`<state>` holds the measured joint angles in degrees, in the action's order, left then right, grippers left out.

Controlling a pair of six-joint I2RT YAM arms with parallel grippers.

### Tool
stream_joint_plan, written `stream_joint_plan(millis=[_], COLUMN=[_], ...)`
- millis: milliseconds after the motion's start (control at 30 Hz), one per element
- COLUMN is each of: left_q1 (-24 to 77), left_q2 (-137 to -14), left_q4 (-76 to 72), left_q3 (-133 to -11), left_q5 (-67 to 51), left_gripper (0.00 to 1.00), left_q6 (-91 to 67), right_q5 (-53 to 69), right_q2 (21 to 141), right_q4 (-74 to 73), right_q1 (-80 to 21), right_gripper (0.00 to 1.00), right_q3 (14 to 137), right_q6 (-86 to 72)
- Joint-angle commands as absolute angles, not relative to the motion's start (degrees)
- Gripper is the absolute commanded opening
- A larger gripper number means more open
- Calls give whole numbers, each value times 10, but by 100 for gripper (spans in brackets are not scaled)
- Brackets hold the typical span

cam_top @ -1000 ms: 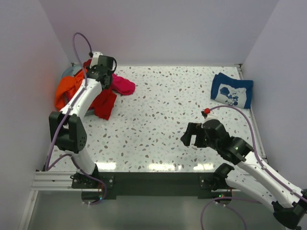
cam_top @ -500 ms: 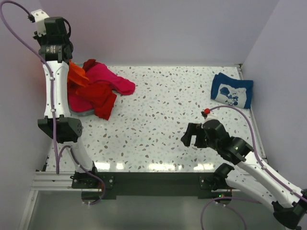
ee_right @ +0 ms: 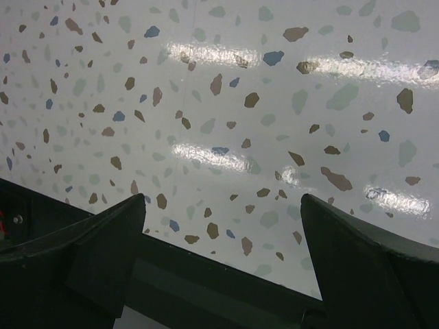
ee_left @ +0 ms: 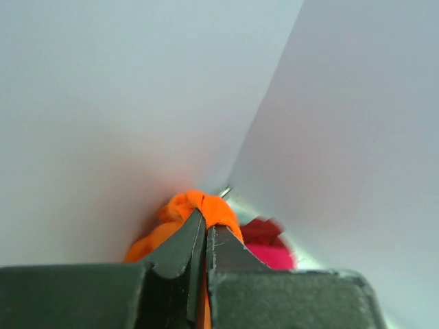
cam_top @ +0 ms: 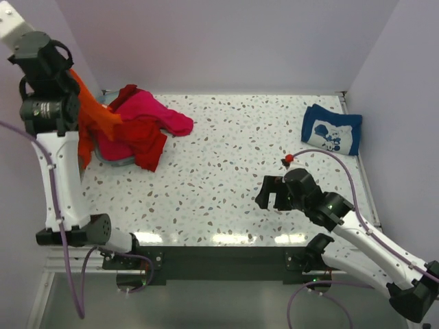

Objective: Fold and stack the t-shirts
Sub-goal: Move the tshirt to the center of the board

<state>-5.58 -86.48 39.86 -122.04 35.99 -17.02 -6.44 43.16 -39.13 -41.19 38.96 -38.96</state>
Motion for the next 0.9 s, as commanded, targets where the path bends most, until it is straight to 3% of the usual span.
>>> stream_joint_plan(millis=[0, 133, 300, 467, 600, 867], left_q1=[-57, -58, -57, -57, -57, -55], left_q2=[-773, -712, -656, -671, -681, -649], left_q4=[302, 251, 117, 61, 98, 73], left_q3=[-1259, -1217, -1132, -1164, -1201, -1089], left_q5=[303, 177, -67, -220, -247, -265], left_gripper=[0, 0, 0, 0, 0, 0], left_q6=[-228, -301, -376, -484, -492, -511], right_q5=[-50, -48, -62, -74, -76, -105], right_q2=[443, 457, 443, 434, 418, 371], right_q4=[-358, -366, -369, -392, -413, -474], right_q1=[-414, -414, -413, -412, -413, -413], right_gripper=[99, 99, 99, 99, 98, 99], right_q3=[392, 408, 396, 409, 424, 461], right_q6=[-367, -354, -356, -353, -359, -371])
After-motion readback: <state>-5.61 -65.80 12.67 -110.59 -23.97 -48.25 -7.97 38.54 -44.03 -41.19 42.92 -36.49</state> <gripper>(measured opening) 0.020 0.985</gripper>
